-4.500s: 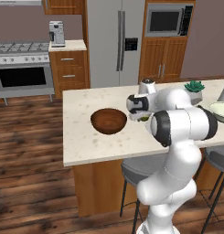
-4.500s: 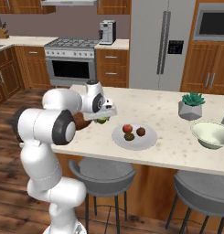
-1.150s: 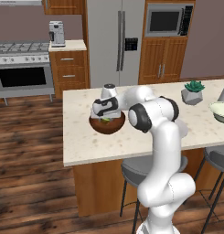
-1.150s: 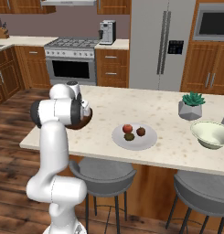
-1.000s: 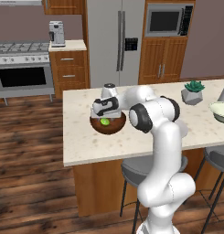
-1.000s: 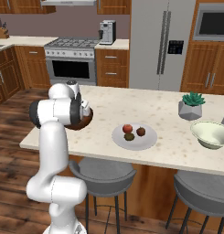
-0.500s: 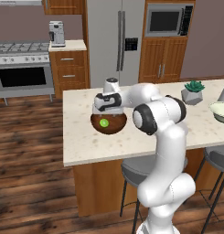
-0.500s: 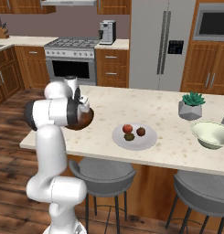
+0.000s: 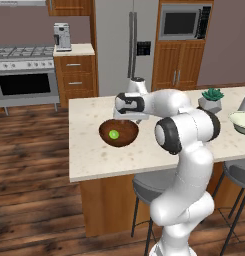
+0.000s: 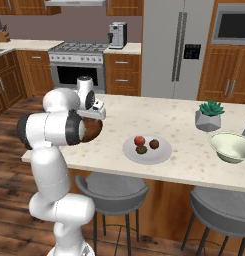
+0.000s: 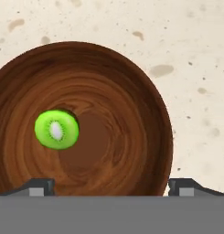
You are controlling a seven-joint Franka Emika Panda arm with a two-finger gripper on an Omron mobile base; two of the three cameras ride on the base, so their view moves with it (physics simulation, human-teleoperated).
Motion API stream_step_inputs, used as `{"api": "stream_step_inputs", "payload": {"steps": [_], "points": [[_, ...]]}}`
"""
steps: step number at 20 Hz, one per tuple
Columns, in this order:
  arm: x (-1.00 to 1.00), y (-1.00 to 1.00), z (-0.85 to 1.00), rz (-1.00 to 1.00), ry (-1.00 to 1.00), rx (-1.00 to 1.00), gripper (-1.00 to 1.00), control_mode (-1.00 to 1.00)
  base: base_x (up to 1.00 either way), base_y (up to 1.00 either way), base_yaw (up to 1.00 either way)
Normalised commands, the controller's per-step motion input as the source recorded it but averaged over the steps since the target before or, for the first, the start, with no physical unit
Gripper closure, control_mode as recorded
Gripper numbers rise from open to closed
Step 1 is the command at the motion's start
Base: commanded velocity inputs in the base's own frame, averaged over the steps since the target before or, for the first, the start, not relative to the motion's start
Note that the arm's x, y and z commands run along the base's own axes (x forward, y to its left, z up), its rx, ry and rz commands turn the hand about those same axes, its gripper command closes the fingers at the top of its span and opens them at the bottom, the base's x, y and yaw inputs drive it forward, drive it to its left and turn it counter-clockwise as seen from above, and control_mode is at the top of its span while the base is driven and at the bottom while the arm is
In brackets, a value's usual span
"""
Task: Take the fruits from the plate on the dining counter and place two fruits in each bowl.
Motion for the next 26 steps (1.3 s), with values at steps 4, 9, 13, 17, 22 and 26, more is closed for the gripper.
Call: {"api": "stream_step_inputs", "payload": {"steps": [4,9,13,17,22,26], "points": [[-0.36,-0.82,0.11,0.0,0.01,0.0,-1.0,-1.0,0.0,0.0,0.0],[-0.34,-0.88,0.03,0.0,0.01,0.0,-1.0,-1.0,0.0,0.0,0.0],[-0.21,-0.87,0.02,0.0,0.06,0.0,-1.0,-1.0,0.0,0.0,0.0],[-0.12,-0.79,0.0,0.0,0.07,0.0,-1.0,-1.0,0.0,0.0,0.0],[-0.17,-0.64,0.0,0.0,0.0,-0.02,-1.0,-1.0,0.0,0.0,0.0],[-0.12,-0.37,0.0,0.0,0.0,-0.08,-1.0,-1.0,0.0,0.0,0.0]]}}
